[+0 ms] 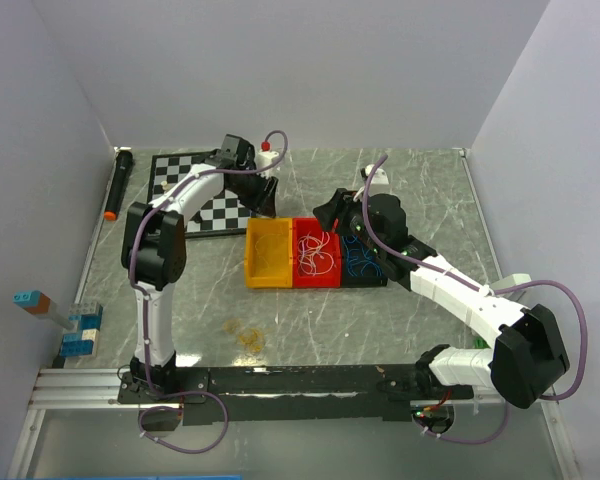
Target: Untangle the cables
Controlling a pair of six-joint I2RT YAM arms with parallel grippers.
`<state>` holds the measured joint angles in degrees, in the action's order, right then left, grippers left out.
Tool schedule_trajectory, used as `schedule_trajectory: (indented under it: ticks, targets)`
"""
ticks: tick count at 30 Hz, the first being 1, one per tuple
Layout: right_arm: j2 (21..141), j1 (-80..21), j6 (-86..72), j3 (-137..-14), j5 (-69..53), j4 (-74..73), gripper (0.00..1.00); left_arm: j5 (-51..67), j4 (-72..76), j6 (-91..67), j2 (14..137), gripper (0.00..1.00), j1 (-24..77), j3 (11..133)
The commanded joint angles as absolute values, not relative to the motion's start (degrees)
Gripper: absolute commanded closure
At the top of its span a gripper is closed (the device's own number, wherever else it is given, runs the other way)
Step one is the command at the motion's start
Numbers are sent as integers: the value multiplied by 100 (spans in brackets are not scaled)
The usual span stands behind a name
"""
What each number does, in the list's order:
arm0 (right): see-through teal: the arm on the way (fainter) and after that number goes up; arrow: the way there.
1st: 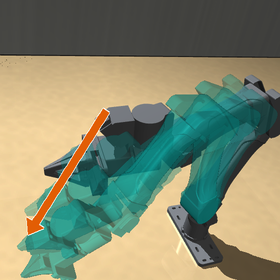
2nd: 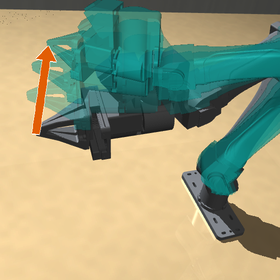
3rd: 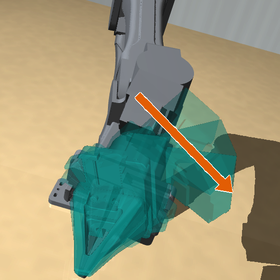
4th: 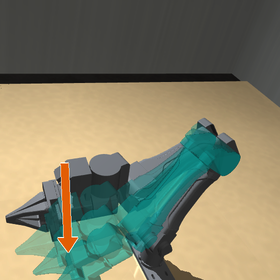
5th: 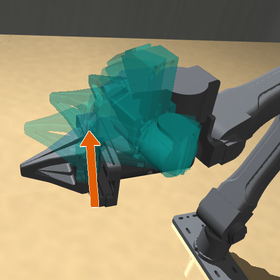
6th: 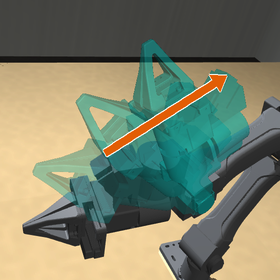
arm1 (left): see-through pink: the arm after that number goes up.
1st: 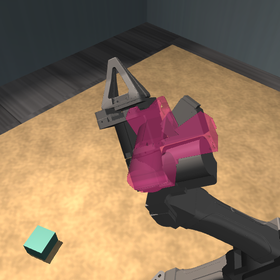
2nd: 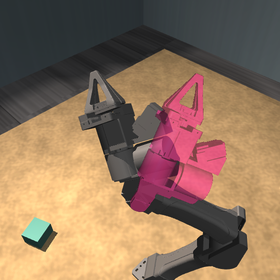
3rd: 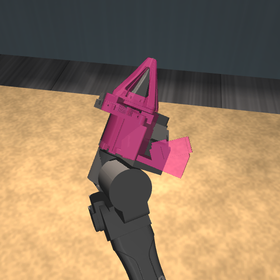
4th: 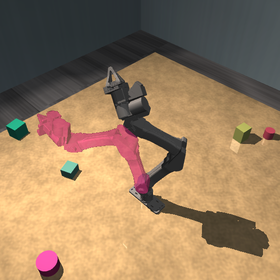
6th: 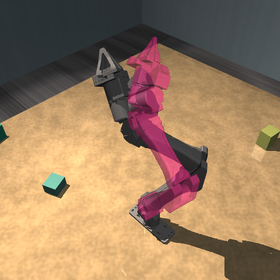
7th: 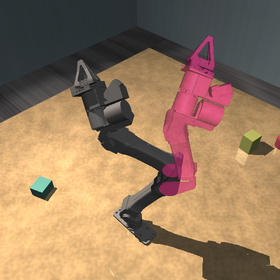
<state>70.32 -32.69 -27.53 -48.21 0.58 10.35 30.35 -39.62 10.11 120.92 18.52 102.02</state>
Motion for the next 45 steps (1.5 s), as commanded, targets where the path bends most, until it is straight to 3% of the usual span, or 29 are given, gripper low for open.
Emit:
schedule_trajectory:
  ticks: [1,10,22,32,45]
  targets:
    - [6926,-3208,-2795,-4764,44,1371,37,2726,-3639,1090,12138,55,1916,10257]
    - [6899,-3208,-2848,-4755,35,1353,38,2540,-3393,1055,11620,89,1907,10011]
    - [6891,-3199,-2848,-4799,-167,1310,38,2328,-2487,580,10336,91,2074,8912]
    - [6891,-3199,-2821,-4781,-106,1266,38,2558,-2856,852,10187,96,2399,8385]
    - [7005,-3199,-2892,-4746,-62,1301,39,2031,-2479,1090,10212,96,2558,7532]
